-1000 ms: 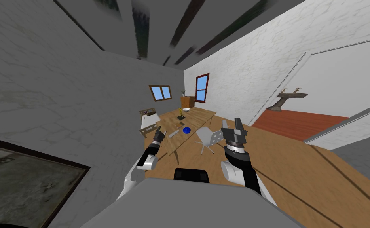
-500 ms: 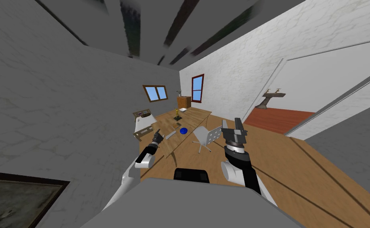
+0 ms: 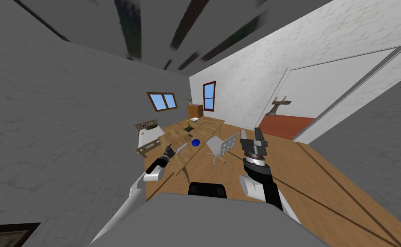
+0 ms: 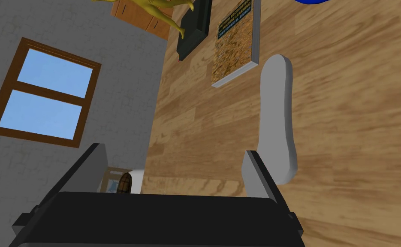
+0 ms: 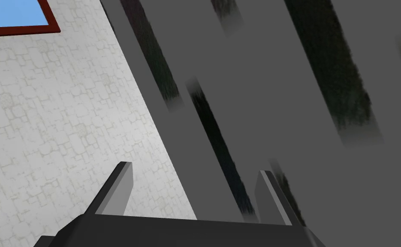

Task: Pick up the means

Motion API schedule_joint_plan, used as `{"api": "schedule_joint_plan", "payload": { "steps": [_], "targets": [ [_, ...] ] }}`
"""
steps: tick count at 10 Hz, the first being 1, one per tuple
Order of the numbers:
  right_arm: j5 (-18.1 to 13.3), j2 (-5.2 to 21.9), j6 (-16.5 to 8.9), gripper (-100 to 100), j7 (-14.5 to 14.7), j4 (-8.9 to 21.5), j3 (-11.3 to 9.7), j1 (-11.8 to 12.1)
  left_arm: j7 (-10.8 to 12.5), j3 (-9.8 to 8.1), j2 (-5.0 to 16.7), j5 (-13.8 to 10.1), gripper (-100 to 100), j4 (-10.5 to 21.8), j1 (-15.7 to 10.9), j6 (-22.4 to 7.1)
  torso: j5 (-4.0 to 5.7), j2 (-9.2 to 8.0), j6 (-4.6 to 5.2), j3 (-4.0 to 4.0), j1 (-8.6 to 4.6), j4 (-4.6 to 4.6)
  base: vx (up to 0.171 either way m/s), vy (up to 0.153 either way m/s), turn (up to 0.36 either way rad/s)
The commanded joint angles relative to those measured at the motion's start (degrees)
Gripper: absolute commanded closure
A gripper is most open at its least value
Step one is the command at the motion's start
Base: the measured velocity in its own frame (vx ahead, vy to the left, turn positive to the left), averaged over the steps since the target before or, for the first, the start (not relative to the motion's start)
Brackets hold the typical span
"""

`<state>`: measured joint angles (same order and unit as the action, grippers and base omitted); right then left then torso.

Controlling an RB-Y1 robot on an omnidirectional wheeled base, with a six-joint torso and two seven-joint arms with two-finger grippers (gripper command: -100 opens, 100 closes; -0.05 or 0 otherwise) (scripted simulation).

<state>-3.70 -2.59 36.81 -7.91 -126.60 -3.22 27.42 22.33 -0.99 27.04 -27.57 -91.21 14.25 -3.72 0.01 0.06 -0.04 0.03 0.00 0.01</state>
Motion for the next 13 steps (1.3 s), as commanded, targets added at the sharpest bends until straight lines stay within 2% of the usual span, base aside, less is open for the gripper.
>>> {"api": "schedule_joint_plan", "payload": {
  "steps": [1,3,4,5,6,7,8,9,11,12,13],
  "targets": [
    [0.0,0.0,0.0,0,0.0,0.0,0.0,0.0,1.7,-0.4,1.96,-2.71,-100,2.86,-0.56,-2.86,0.0,0.0,0.0,0.0,0.0,0.0,0.022,-0.013,-0.186],
    [0.0,0.0,0.0,0,0.0,0.0,0.0,0.0,1.7,-0.4,1.96,-2.71,-100,3.09,-0.56,-4.63,0.01,0.0,0.0,0.0,-0.01,0.0,0.014,-0.004,-0.061],
    [0.0,0.0,0.0,0,0.0,0.0,0.0,0.0,3.13,-0.58,3.63,-5.11,-100,6.09,-1.49,-6.37,0.0,-0.03,-0.01,-0.02,0.0,-0.01,0.01,-0.009,-0.222],
    [0.0,0.0,0.0,0,0.0,0.0,0.0,-0.01,3.13,-0.58,3.63,-5.11,-100,6.2,-1.49,-7.98,0.0,-0.02,0.04,-0.02,-0.02,-0.01,0.013,-0.004,-0.144],
    [0.0,0.0,0.0,0,0.0,0.0,0.0,0.0,3.13,-0.58,3.63,-5.11,-100,6.2,-1.49,-7.99,0.0,-0.02,-0.01,-0.01,0.01,-0.01,0.008,0.001,0.018],
    [0.0,0.0,0.0,0,0.0,0.0,0.0,0.0,4.56,-0.72,5.25,-7.52,-100,9.13,-2.4,-10.06,0.0,-0.04,-0.02,-0.03,0.0,-0.01,0.015,-0.01,-0.204],
    [0.0,0.0,0.0,0,0.0,0.0,0.0,-0.01,4.56,-0.72,5.25,-7.52,-100,9.27,-2.4,-11.38,0.0,-0.02,0.03,-0.01,-0.02,-0.01,0.017,-0.004,-0.15],
    [0.0,0.0,0.0,0,0.0,0.0,0.0,0.0,5.98,-0.83,6.81,-9.9,-100,11.98,-3.29,-12.72,0.0,-0.01,-0.01,-0.01,-0.01,0.0,0.025,-0.007,-0.254],
    [0.0,0.0,0.0,0,0.0,0.0,0.0,0.0,5.98,-0.83,6.81,-9.9,-100,12.29,-3.29,-14.75,0.0,0.01,-0.02,0.01,0.0,0.0,0.016,0.001,-0.046],
    [0.0,0.0,0.0,0,0.0,0.0,0.01,0.01,7.37,-0.92,8.3,-12.26,-100,15.17,-4.16,-16.63,0.0,-0.03,-0.03,-0.02,0.0,0.0,0.019,-0.005,-0.215],
    [0.0,0.0,0.0,0,0.0,0.0,0.0,0.0,7.37,-0.92,8.3,-12.26,-100,15.22,-4.16,-18.1,0.0,0.0,0.03,-0.01,-0.01,-0.01,0.02,0.001,-0.145]
  ]
}}
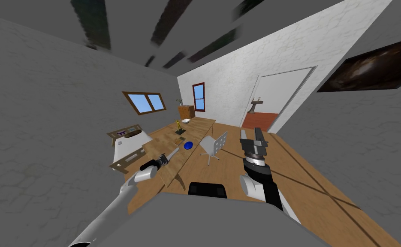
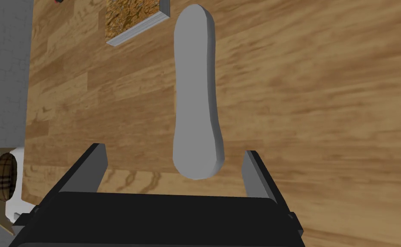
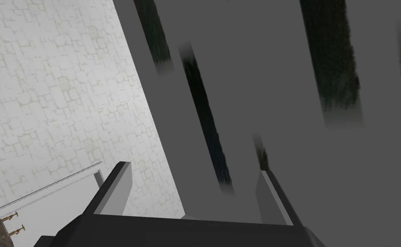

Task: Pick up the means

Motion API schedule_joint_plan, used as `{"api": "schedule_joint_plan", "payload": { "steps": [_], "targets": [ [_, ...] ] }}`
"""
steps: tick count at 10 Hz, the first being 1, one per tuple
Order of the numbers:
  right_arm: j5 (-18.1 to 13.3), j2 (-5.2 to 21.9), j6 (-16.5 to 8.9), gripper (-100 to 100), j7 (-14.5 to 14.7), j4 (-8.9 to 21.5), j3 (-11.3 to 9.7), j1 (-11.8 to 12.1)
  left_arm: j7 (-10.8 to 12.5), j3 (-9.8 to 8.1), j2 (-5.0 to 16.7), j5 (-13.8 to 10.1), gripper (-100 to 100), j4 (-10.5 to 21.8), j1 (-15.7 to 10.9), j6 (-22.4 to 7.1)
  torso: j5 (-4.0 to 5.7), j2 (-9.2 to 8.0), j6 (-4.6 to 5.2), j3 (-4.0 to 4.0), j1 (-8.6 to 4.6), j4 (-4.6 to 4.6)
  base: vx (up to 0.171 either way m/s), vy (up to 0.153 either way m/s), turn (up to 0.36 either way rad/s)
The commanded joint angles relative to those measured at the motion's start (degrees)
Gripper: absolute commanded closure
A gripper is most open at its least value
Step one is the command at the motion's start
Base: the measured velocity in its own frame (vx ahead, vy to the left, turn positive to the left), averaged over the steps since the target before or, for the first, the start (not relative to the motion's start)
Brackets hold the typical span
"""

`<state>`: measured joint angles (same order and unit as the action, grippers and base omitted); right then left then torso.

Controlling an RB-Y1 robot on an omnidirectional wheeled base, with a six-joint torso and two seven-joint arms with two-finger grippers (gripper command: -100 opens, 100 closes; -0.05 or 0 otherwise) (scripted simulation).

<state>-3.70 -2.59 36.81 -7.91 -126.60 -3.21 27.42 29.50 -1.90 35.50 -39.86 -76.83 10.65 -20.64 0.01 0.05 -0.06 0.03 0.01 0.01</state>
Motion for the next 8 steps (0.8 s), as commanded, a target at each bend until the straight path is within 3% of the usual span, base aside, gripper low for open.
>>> {"api": "schedule_joint_plan", "payload": {
  "steps": [1,2,3,5,6,7,8],
  "targets": [
    [0.0,0.0,0.0,0,0.0,0.0,0.0,0.0,1.57,-0.08,1.26,-2.28,-100,2.86,-1.42,-2.86,0.0,0.0,0.0,0.0,0.0,0.0,0.029,0.0,-0.299],
    [0.0,0.0,0.0,0,0.0,0.0,-0.01,-0.01,1.57,-0.08,1.26,-2.28,-100,3.7,-1.42,-4.46,0.0,0.04,0.06,0.02,0.0,0.0,0.023,0.01,-0.104],
    [0.0,0.0,0.0,0,0.0,0.0,0.0,0.0,2.9,-0.15,2.61,-4.53,-100,5.25,-2.26,-6.33,-0.01,0.02,-0.02,0.02,0.03,0.01,0.027,0.009,-0.184],
    [0.0,0.0,0.0,0,0.0,0.0,0.0,0.0,2.9,-0.15,2.61,-4.53,-100,6.44,-2.26,-7.67,-0.01,0.02,-0.02,0.01,0.03,0.01,0.015,0.009,-0.056],
    [0.0,0.0,0.0,0,0.0,0.0,0.0,0.0,4.17,-0.2,3.88,-6.69,-100,8.39,-3.09,-10.45,-0.01,-0.03,-0.03,-0.01,0.01,0.0,0.015,0.007,-0.232],
    [0.0,0.0,0.0,0,0.0,0.0,0.0,-0.01,4.17,-0.2,3.88,-6.69,-100,9.06,-3.09,-10.77,0.0,0.0,0.04,0.0,0.02,-0.01,0.015,0.018,-0.122],
    [0.0,0.0,0.0,0,0.0,0.0,0.0,0.0,5.4,-0.25,5.06,-8.76,-100,11.57,-3.91,-12.87,-0.01,-0.01,-0.02,0.0,0.05,0.0,0.025,0.025,-0.206]
  ]
}}
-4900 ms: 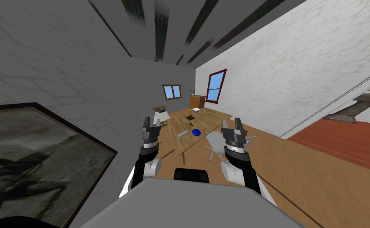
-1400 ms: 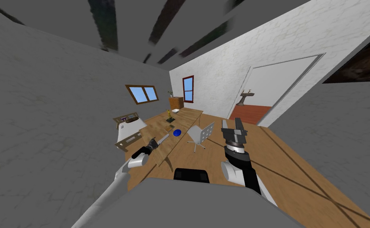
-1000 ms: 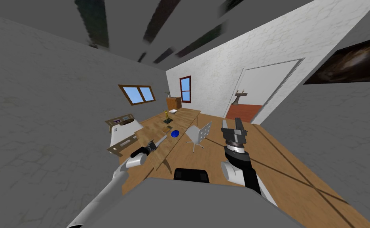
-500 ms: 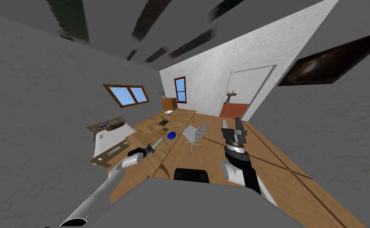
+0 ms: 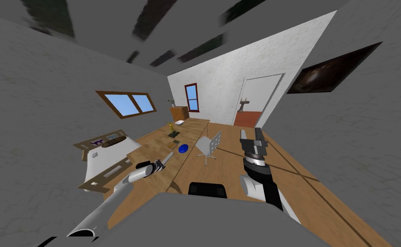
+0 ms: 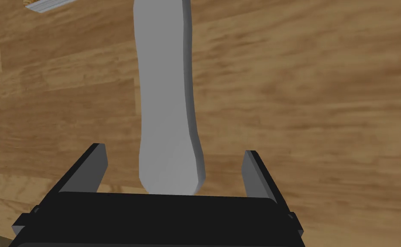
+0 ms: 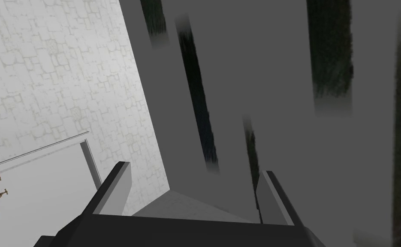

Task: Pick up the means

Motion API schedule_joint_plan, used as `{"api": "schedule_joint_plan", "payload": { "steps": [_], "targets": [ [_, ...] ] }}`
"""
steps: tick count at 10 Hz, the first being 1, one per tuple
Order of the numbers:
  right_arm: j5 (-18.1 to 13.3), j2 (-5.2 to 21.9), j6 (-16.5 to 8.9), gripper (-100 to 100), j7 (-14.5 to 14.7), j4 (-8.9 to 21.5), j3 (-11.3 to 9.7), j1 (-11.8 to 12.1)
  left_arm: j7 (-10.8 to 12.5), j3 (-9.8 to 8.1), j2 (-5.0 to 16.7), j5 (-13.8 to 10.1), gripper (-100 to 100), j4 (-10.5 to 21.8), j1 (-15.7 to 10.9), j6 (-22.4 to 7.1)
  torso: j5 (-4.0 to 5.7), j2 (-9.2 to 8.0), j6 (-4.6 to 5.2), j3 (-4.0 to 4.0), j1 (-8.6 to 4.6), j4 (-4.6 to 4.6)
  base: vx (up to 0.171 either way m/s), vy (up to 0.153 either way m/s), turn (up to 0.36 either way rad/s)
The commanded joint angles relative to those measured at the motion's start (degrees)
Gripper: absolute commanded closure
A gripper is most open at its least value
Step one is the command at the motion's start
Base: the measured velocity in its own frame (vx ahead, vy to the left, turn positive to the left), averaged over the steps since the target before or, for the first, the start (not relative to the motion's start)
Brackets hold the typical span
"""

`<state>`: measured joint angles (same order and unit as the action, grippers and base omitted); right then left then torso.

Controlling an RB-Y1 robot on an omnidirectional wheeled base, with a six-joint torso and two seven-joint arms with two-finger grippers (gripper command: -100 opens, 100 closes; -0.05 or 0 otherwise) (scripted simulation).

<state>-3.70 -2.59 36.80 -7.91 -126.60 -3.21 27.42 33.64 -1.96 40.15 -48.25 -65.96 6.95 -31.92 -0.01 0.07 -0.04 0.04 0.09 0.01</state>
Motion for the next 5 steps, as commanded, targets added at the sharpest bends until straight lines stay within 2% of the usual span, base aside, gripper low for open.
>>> {"api": "schedule_joint_plan", "payload": {
  "steps": [1,2,3,4,5],
  "targets": [
    [0.0,0.0,0.0,0,0.0,0.0,0.0,0.0,1.25,-0.2,0.42,-0.37,-100,0.69,-0.21,-2.48,0.0,0.0,0.0,0.0,0.0,0.0,0.023,0.026,-0.126],
    [0.0,0.0,0.0,0,0.0,0.0,0.0,0.01,2.42,-0.24,1.53,-2.34,-100,3.06,-1.0,-4.35,0.0,-0.01,-0.04,0.0,0.0,0.0,0.024,0.033,-0.197],
    [0.0,0.0,0.0,0,0.0,0.0,0.0,0.0,2.42,-0.24,1.53,-2.34,-100,3.06,-1.0,-5.35,0.0,0.0,-0.01,0.0,0.03,0.0,0.019,0.035,-0.108],
    [0.0,0.0,0.0,0,0.0,0.0,0.01,0.01,3.51,-0.26,2.55,-4.2,-100,5.06,-1.77,-7.59,-0.01,-0.01,-0.04,0.0,0.03,0.0,0.017,0.034,-0.197],
    [0.0,0.0,0.0,0,0.0,0.0,0.0,0.0,3.51,-0.26,2.55,-4.2,-100,5.29,-1.77,-8.07,-0.01,-0.01,-0.01,0.0,0.03,0.0,0.014,0.034,-0.11]
  ]
}}
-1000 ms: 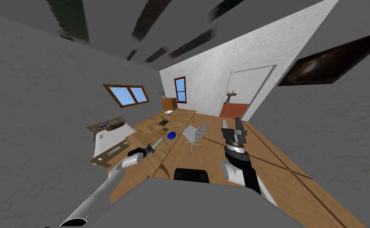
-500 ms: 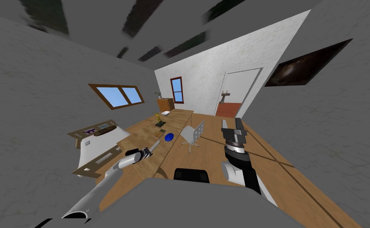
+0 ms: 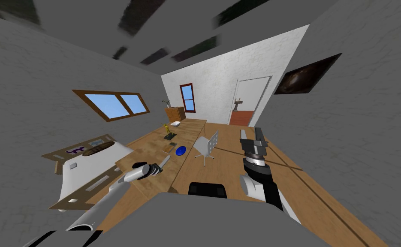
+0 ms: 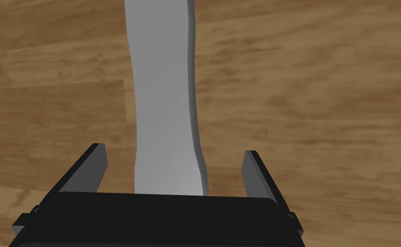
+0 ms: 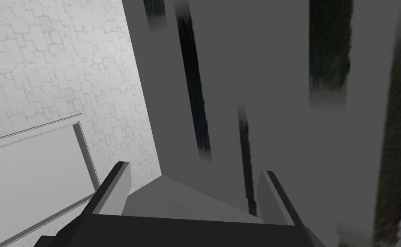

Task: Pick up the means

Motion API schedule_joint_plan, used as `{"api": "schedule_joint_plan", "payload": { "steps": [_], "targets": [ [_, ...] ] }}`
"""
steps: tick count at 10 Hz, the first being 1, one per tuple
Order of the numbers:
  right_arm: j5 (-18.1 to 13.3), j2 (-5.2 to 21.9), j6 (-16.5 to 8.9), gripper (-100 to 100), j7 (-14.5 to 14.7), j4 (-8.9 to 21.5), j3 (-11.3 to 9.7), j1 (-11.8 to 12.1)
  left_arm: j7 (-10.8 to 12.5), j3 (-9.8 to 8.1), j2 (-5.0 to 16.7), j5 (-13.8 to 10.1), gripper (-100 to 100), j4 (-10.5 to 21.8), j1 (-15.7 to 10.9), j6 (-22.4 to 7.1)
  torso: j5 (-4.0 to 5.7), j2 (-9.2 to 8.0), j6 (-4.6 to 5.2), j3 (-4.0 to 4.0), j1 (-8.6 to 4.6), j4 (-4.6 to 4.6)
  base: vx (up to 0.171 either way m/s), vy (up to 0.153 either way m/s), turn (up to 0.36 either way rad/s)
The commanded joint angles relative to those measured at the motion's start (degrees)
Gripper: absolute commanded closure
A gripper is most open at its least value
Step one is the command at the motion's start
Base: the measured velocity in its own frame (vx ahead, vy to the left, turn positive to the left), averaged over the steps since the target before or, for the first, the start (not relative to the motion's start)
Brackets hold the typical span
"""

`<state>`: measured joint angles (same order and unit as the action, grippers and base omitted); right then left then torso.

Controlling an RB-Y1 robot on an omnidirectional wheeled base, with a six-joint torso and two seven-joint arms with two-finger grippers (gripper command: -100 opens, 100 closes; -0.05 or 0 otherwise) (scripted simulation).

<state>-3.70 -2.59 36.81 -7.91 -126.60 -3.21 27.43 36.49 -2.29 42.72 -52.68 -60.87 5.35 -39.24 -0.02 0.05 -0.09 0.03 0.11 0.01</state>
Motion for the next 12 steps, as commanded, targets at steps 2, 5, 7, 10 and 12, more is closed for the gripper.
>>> {"api": "schedule_joint_plan", "payload": {
  "steps": [2,5,7,10,12],
  "targets": [
    [0.0,0.0,0.0,0,0.0,0.0,0.0,-0.01,1.69,0.06,0.92,-1.52,-100,2.28,-0.91,-3.33,0.0,0.02,0.04,0.01,0.01,0.0,0.019,0.035,-0.15],
    [0.0,0.0,0.0,0,0.0,0.0,0.0,0.0,3.5,0.1,2.57,-4.67,-100,5.97,-2.3,-8.02,-0.01,0.06,0.03,0.03,0.08,0.01,0.022,0.048,-0.172],
    [0.0,0.0,0.0,0,0.0,0.0,0.0,0.0,5.0,0.22,3.92,-7.3,-100,9.06,-3.51,-11.56,0.0,0.01,0.03,0.01,0.0,0.0,0.006,0.041,-0.21],
    [0.0,0.0,0.0,0,0.0,0.0,0.0,0.0,6.16,0.42,4.97,-9.37,-100,11.56,-4.44,-15.29,0.0,-0.03,0.0,-0.02,-0.02,-0.01,-0.001,0.035,-0.117],
    [0.0,0.0,0.0,0,0.0,0.0,0.0,0.0,6.98,0.68,5.71,-10.88,-100,13.48,-5.09,-17.75,-0.01,-0.03,0.01,-0.02,0.03,-0.01,-0.002,0.054,-0.177]
  ]
}}
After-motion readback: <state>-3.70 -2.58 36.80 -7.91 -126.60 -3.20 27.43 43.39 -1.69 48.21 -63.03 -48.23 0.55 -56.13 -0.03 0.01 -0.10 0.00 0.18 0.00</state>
